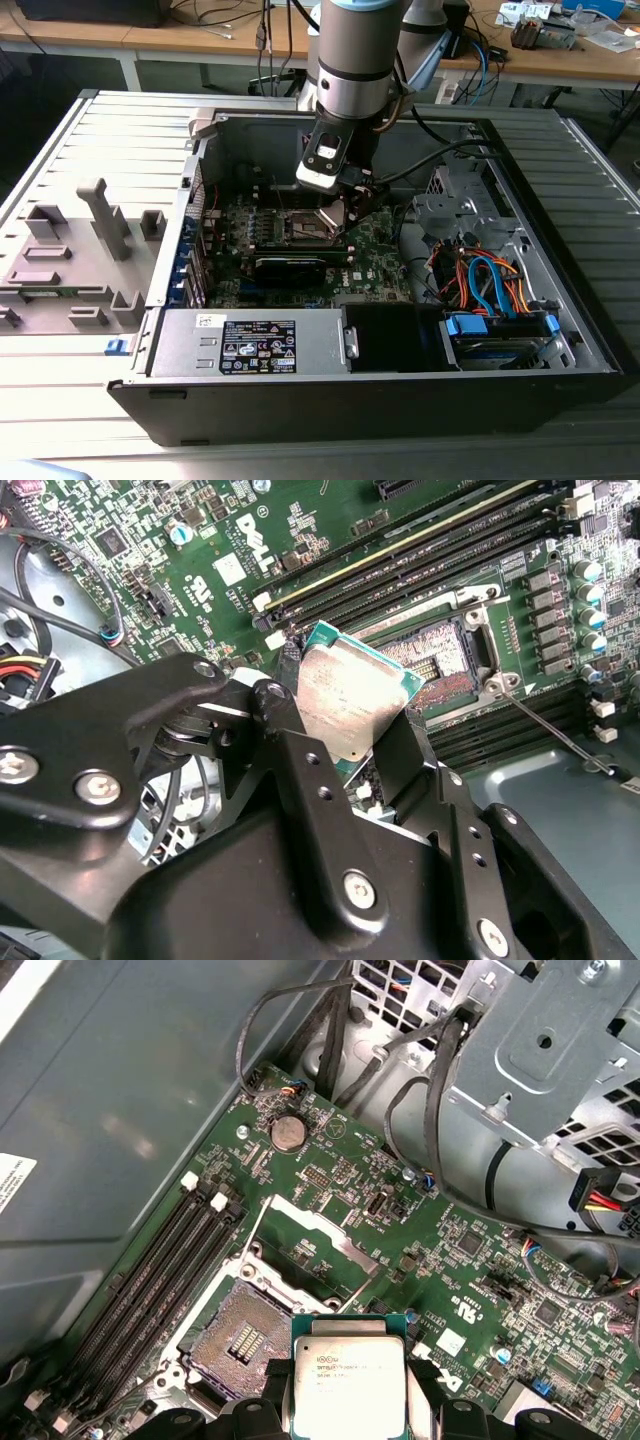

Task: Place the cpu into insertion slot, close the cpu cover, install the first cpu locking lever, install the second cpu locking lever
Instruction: 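Place the cpu into insertion slot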

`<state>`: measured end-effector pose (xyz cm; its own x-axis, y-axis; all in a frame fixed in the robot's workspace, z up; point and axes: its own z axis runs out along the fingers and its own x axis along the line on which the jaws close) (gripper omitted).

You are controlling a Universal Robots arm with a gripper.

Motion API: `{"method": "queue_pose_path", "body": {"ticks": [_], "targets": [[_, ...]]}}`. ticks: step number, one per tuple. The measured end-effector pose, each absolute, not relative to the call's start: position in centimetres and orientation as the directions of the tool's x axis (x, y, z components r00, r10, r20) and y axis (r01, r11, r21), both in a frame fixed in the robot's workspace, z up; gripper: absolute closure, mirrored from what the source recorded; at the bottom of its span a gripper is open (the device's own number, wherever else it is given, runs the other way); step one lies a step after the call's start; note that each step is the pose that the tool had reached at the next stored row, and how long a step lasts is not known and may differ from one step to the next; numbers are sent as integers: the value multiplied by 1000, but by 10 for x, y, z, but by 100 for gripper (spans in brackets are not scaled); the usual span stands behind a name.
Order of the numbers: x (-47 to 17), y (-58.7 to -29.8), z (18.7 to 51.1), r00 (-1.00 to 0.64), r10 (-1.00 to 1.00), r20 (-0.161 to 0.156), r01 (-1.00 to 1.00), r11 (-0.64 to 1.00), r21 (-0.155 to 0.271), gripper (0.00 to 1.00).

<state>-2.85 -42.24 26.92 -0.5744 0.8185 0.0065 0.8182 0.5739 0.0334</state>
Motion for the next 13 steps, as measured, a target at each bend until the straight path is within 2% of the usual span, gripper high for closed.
{"method": "queue_pose_path", "body": {"ticks": [13], "targets": [[-29, -422, 269, -555, 832, 7, 832, 554, 33, 45]]}}
